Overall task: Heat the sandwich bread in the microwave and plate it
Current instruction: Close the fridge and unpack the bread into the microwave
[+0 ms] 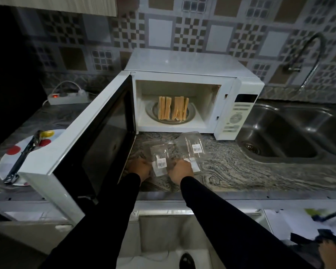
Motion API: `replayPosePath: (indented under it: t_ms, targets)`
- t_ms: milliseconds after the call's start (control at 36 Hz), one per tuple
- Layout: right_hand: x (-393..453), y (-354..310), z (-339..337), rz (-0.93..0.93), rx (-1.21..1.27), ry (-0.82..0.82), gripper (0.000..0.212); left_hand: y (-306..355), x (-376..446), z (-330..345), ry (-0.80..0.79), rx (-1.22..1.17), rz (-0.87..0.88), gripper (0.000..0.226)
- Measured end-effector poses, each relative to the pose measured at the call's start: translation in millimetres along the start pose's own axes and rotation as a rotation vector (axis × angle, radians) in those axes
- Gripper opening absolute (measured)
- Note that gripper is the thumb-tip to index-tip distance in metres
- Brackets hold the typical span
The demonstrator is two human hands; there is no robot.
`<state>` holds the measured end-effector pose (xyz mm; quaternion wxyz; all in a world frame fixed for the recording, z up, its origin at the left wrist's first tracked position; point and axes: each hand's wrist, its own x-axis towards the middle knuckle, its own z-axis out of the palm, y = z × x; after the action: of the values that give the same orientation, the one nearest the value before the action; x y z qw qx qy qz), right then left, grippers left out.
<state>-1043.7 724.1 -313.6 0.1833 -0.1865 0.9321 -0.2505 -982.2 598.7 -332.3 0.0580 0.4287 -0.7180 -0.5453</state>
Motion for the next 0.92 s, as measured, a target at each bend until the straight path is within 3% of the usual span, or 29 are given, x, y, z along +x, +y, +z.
replayPosePath:
  t_ms: [194, 278, 361, 500, 556, 611, 667, 778, 917]
  targets:
    - [8, 1, 3, 0.098, 0.054, -0.003, 0.028, -10, 2, -2, -0.036, -0.023, -0.042, 0.016]
    - [10, 1, -1, 0.117, 0.045, -0.009, 0.035, -4, -6, -2, -0.106, -0.111, -0.092, 0.032]
    - [14, 4, -4, 0.141, 0.021, -0.044, 0.033, 0, -15, 0, -0.171, -0.213, -0.136, 0.033]
    - [17, 5, -2, 0.177, 0.025, -0.034, 0.032, 3, -18, -3, -0.321, -0.109, -0.183, 0.035]
    - [17, 6, -3, 0.194, 0.07, -0.046, 0.021, 3, -21, -4, -0.339, -0.092, -0.194, 0.03]
    - [18, 6, -3, 0.181, 0.125, -0.084, 0.01, 1, -21, -2, -0.318, -0.08, -0.19, 0.024]
    - [20, 8, -3, 0.174, 0.186, -0.128, 0.025, -1, -19, 0, -0.27, -0.093, -0.172, 0.023]
    - [16, 10, -5, 0.199, 0.345, -0.247, 0.033, -4, -13, -2, -0.135, -0.143, -0.135, 0.046]
    - [19, 13, 0, 0.21, 0.357, -0.235, 0.031, -1, -16, -5, -0.162, -0.142, -0.124, 0.033]
